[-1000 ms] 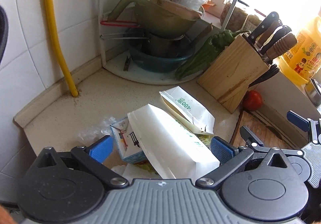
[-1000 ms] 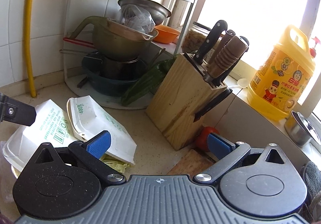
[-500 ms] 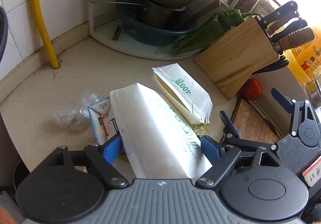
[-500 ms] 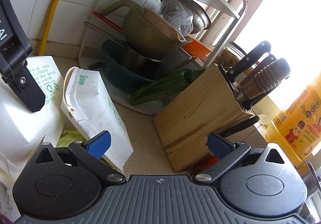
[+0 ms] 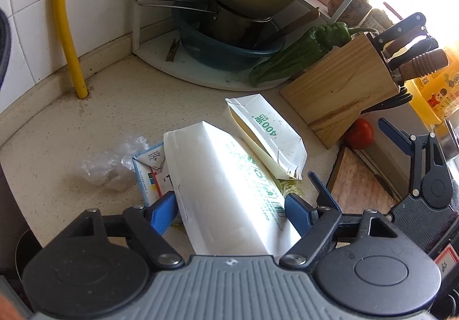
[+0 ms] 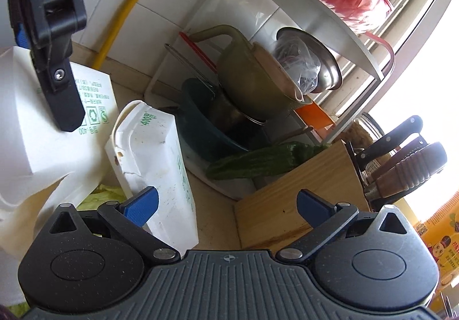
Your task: Collect trash
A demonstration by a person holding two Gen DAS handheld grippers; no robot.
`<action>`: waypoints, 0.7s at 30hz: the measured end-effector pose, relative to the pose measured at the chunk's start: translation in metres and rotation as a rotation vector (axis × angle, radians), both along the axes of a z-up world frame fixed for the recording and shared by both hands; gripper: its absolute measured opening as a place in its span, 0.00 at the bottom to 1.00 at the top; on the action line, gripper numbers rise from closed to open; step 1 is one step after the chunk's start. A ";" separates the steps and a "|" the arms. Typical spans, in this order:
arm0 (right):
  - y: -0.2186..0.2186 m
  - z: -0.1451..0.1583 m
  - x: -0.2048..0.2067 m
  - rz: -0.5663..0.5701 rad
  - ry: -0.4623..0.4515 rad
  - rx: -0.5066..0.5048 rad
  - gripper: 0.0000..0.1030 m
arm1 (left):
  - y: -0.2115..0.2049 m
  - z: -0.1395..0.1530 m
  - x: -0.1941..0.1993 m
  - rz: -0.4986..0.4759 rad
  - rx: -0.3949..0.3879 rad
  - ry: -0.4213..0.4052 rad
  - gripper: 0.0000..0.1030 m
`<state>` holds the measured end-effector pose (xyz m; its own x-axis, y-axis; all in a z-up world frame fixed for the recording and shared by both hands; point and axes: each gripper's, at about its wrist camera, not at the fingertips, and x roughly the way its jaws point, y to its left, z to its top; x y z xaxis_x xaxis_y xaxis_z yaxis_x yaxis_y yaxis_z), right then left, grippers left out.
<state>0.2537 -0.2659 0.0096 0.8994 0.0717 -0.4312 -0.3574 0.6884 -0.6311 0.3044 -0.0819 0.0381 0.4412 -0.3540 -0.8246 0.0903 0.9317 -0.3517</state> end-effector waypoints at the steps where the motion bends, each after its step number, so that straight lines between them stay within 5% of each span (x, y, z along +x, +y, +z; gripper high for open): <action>1: -0.001 0.002 -0.005 0.020 -0.002 -0.009 1.00 | -0.001 0.000 0.000 -0.002 0.002 -0.003 0.76; 7: 0.016 -0.013 -0.008 0.136 0.042 -0.162 1.00 | -0.005 -0.001 -0.001 -0.013 0.021 -0.016 0.76; 17: 0.039 -0.044 0.039 0.162 0.114 -0.166 0.99 | -0.008 -0.003 0.007 -0.034 0.026 -0.025 0.75; 20: 0.036 -0.048 0.050 0.142 0.189 -0.115 0.81 | -0.007 -0.005 0.010 -0.032 0.040 -0.015 0.74; 21: 0.034 -0.050 0.054 0.115 0.222 -0.094 0.58 | -0.008 -0.004 0.010 -0.038 0.044 -0.017 0.73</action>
